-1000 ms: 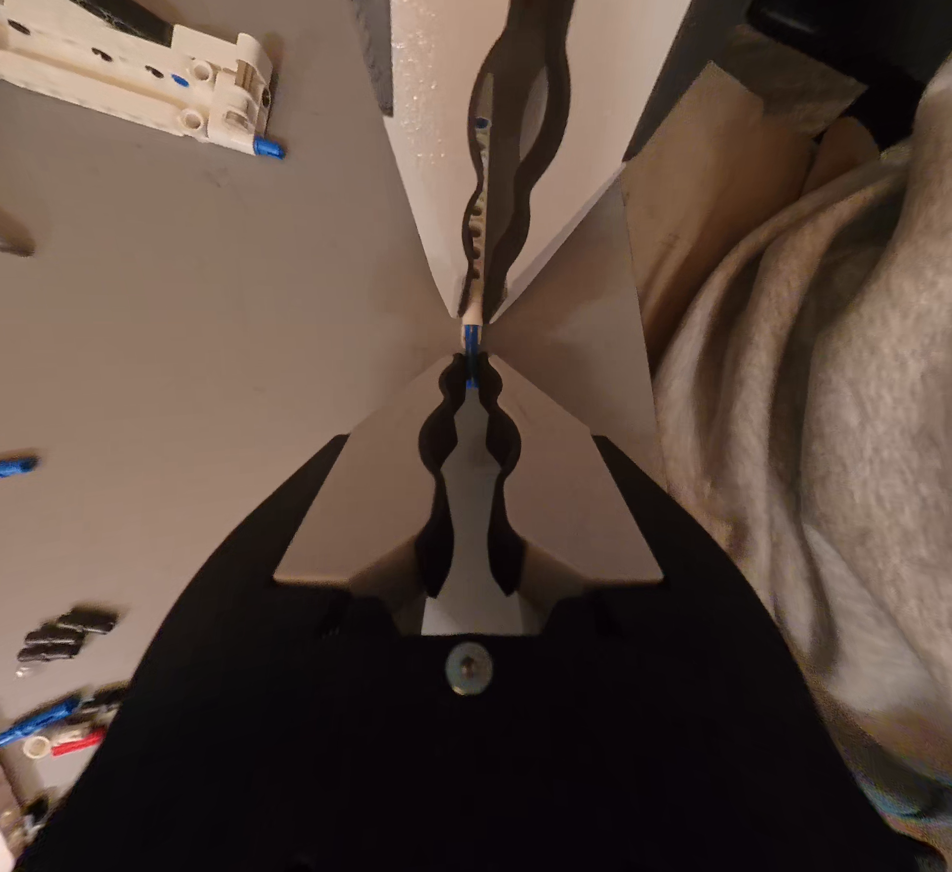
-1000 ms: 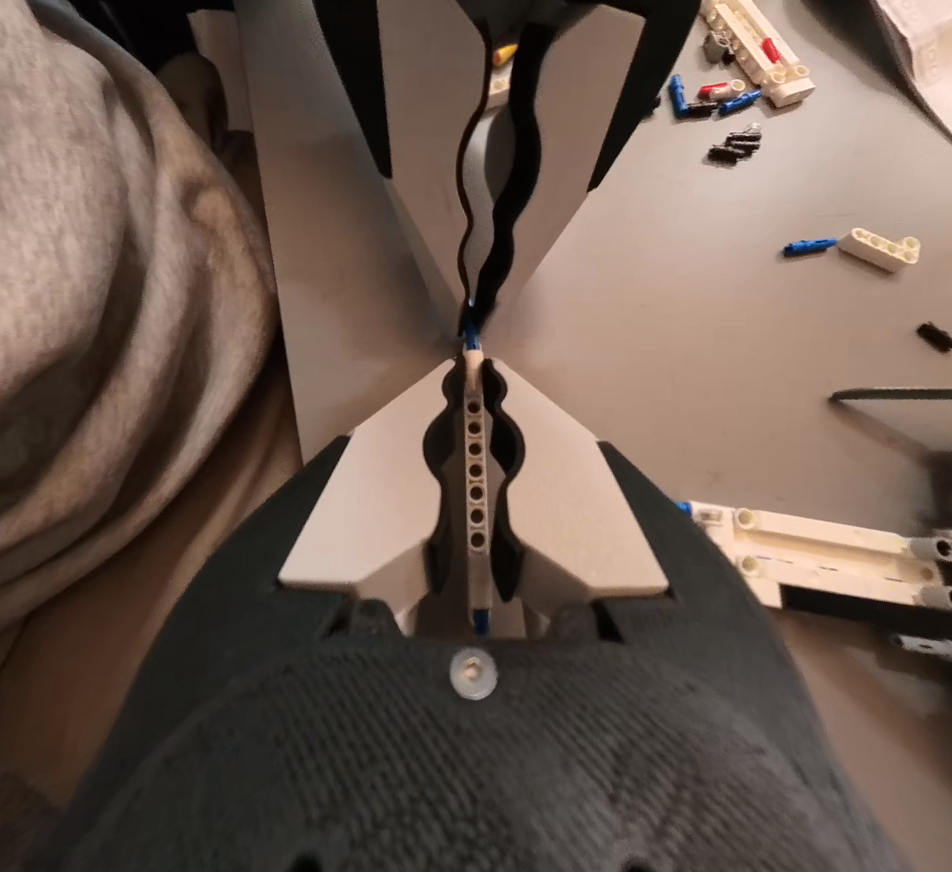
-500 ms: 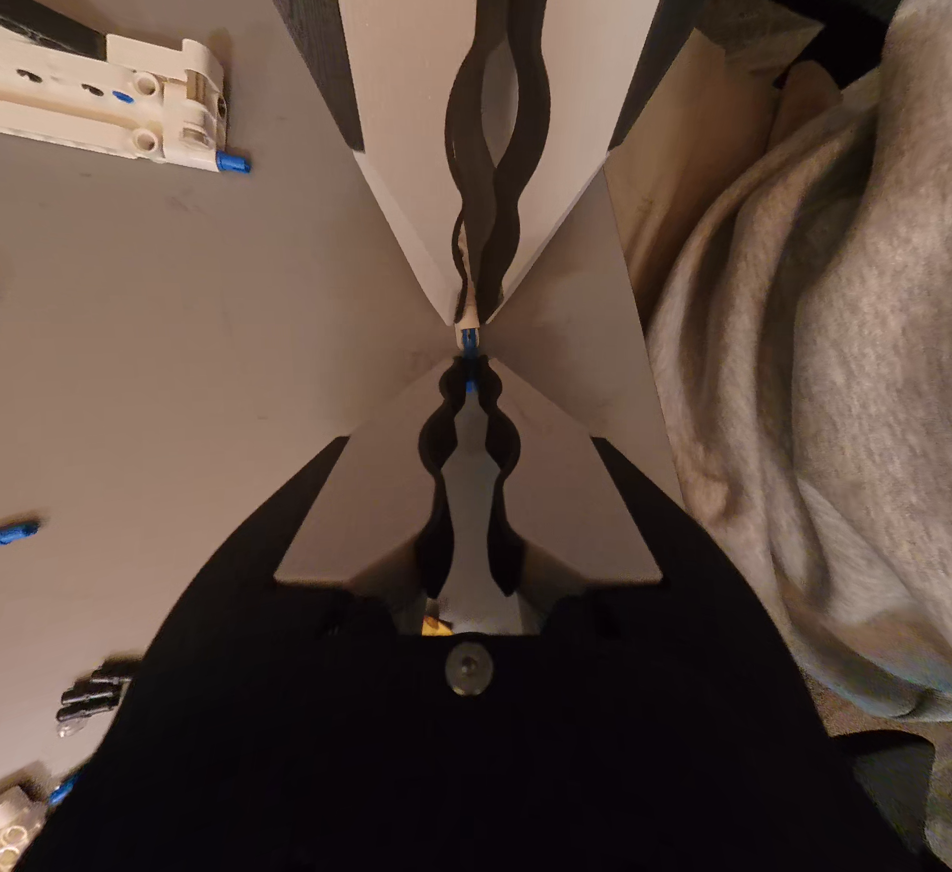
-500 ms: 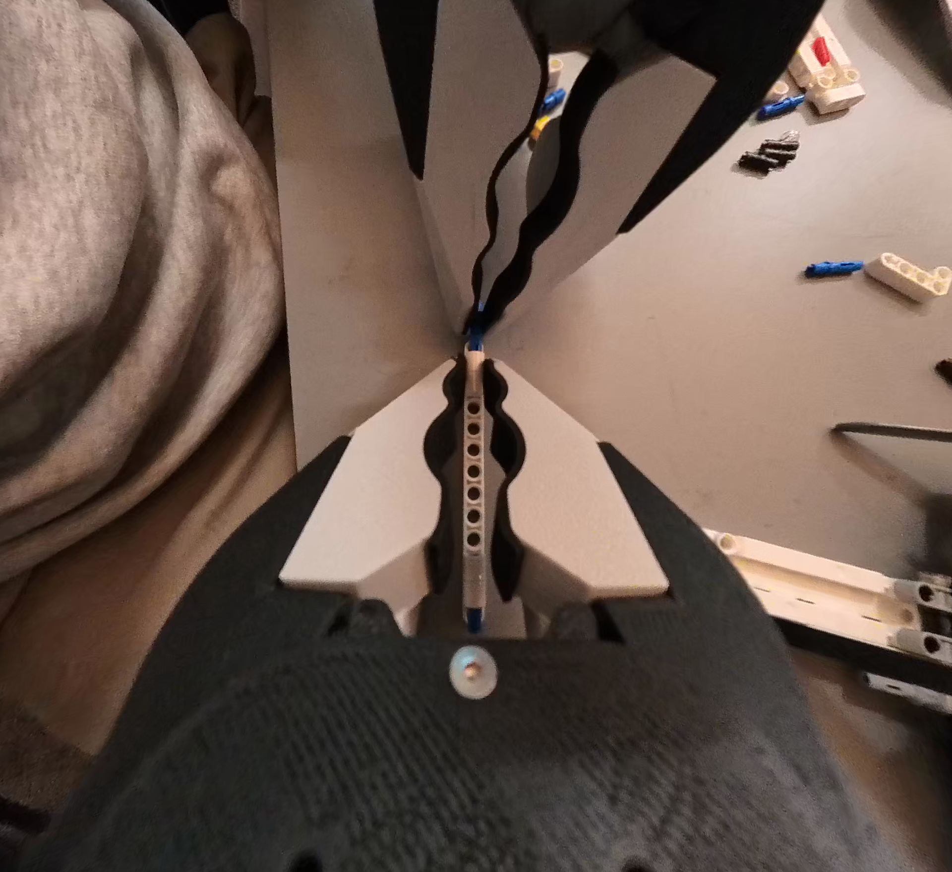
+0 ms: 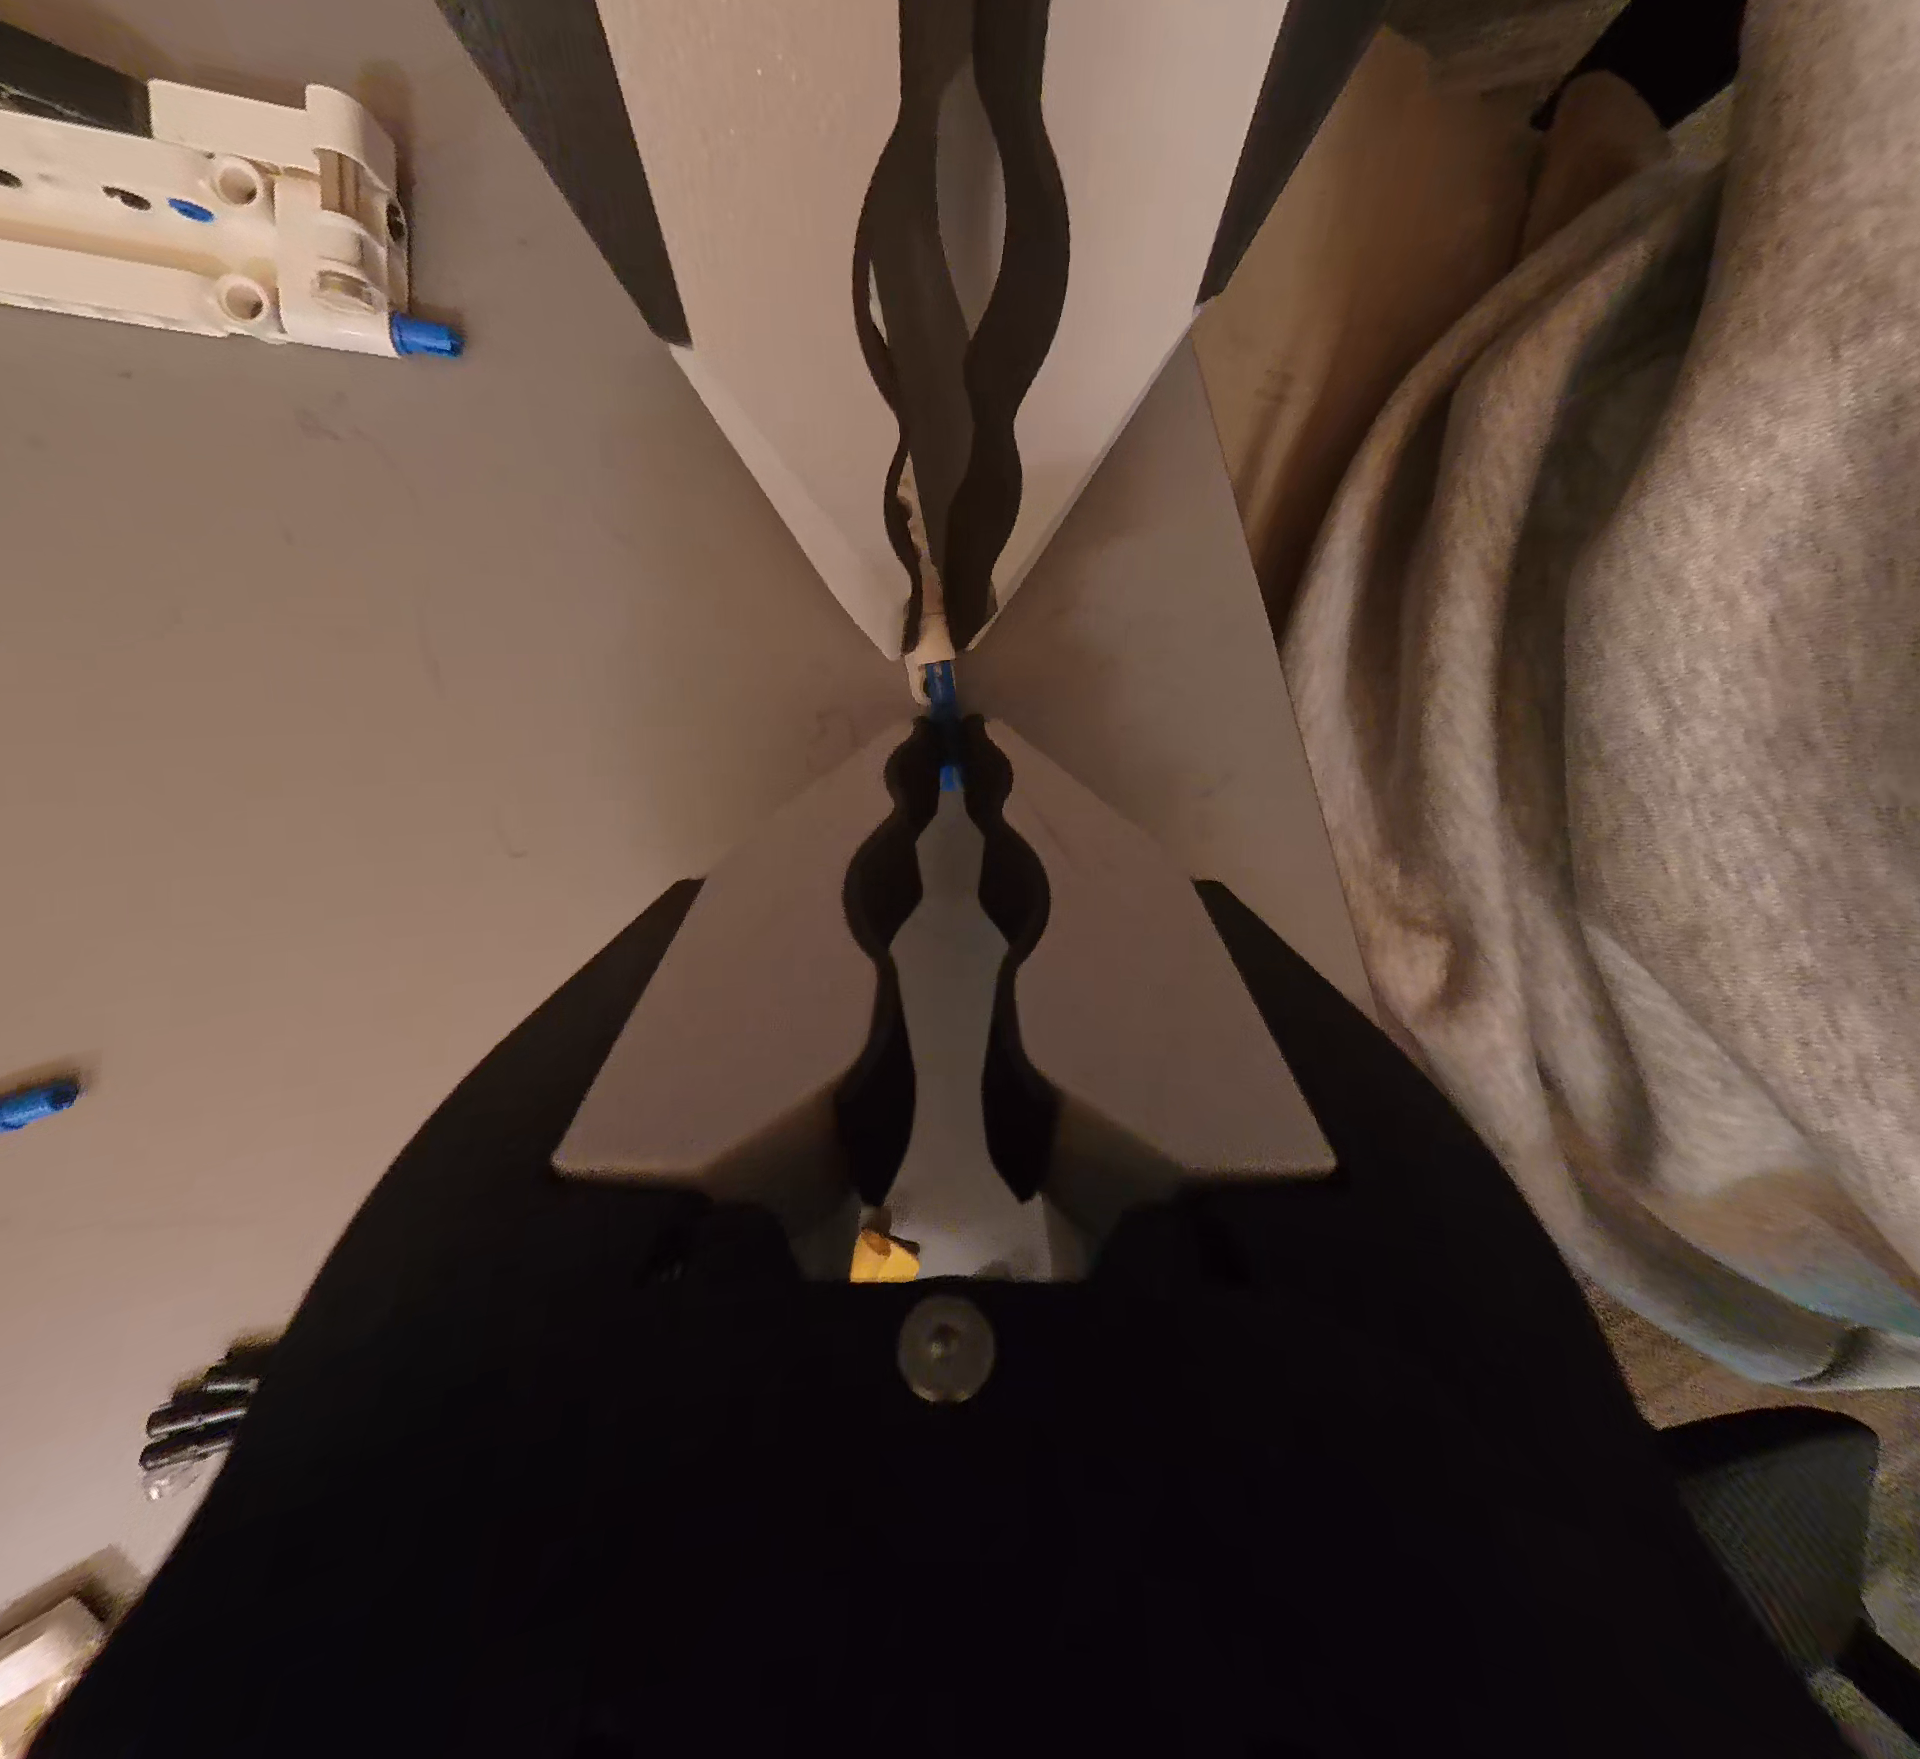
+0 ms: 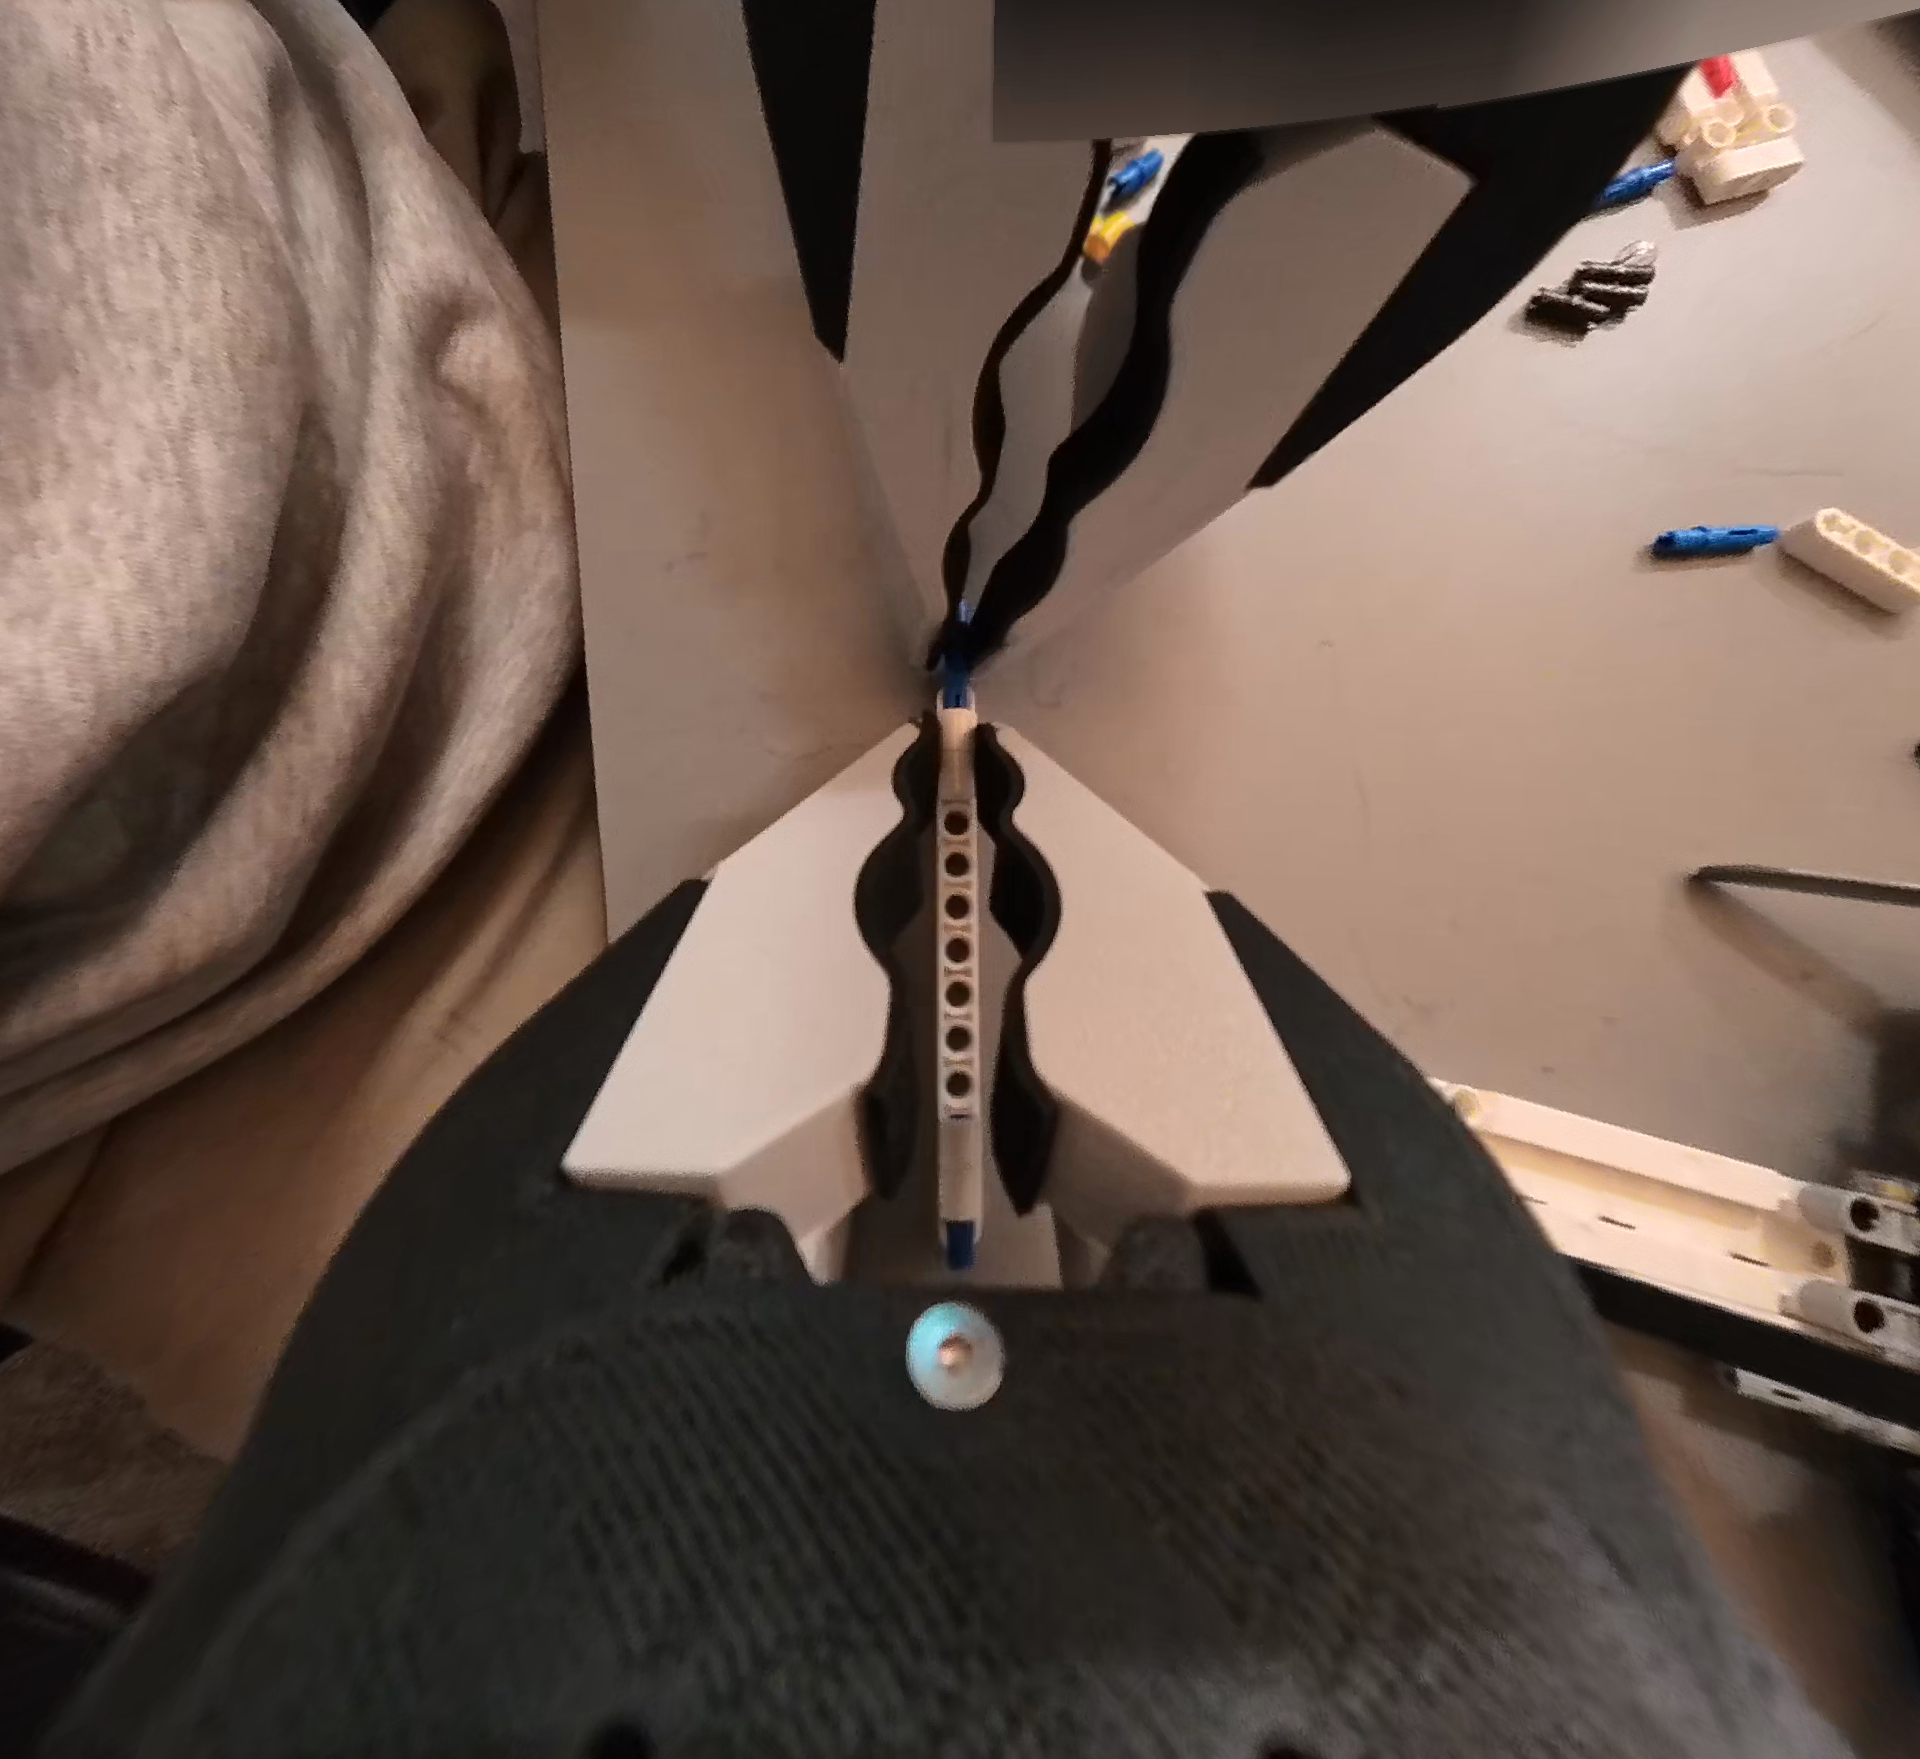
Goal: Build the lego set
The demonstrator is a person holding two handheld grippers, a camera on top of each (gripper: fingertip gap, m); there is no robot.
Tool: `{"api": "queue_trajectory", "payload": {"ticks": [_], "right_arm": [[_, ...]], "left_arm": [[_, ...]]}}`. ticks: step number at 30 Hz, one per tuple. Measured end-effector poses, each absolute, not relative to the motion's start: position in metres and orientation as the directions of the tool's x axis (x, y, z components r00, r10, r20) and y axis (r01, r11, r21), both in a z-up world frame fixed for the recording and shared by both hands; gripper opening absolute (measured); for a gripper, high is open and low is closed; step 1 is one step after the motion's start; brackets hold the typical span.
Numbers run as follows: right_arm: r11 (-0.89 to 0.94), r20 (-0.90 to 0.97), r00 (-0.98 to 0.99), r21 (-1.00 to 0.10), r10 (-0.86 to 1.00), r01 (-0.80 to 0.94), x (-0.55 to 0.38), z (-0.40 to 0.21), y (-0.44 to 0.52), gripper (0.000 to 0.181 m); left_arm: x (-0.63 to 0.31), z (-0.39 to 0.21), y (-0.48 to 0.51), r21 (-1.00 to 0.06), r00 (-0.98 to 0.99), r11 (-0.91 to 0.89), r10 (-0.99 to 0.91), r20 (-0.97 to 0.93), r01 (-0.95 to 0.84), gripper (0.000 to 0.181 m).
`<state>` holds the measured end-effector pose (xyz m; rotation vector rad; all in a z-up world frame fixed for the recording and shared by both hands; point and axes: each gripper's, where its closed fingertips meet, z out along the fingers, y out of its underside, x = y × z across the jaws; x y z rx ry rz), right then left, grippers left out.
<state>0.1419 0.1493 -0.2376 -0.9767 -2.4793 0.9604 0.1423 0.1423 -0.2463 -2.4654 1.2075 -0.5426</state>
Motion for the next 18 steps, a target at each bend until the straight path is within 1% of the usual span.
{"api": "queue_trajectory", "payload": {"ticks": [5, 7, 10, 12, 14, 18], "right_arm": [[0.523, 0.028, -0.715, -0.702, 0.699, 0.484, 0.1417, -0.2374, 0.1490, 0.006], [0.540, 0.045, -0.716, -0.691, 0.696, 0.481, 0.1416, -0.2376, 0.1491, 0.006], [0.583, 0.084, -0.722, -0.657, 0.687, 0.478, 0.1410, -0.2381, 0.1500, 0.006], [0.589, 0.086, -0.723, -0.650, 0.685, 0.480, 0.1404, -0.2381, 0.1501, 0.006], [0.570, 0.066, -0.722, -0.664, 0.689, 0.484, 0.1402, -0.2380, 0.1496, 0.006], [0.547, 0.052, -0.713, -0.681, 0.699, 0.487, 0.1400, -0.2380, 0.1497, 0.006]], "left_arm": [[0.1424, -0.2464, 0.1430, -0.474, 0.591, -0.606, -0.781, 0.203, -0.639, 0.001], [0.1421, -0.2459, 0.1434, -0.466, 0.624, -0.648, -0.747, 0.230, -0.603, 0.001], [0.1393, -0.2438, 0.1470, -0.455, 0.677, -0.686, -0.704, 0.217, -0.568, 0.001], [0.1392, -0.2442, 0.1463, -0.446, 0.681, -0.687, -0.703, 0.206, -0.574, 0.001], [0.1394, -0.2441, 0.1455, -0.449, 0.666, -0.669, -0.721, 0.194, -0.593, 0.001], [0.1402, -0.2431, 0.1457, -0.470, 0.687, -0.697, -0.689, 0.230, -0.541, 0.001]]}}
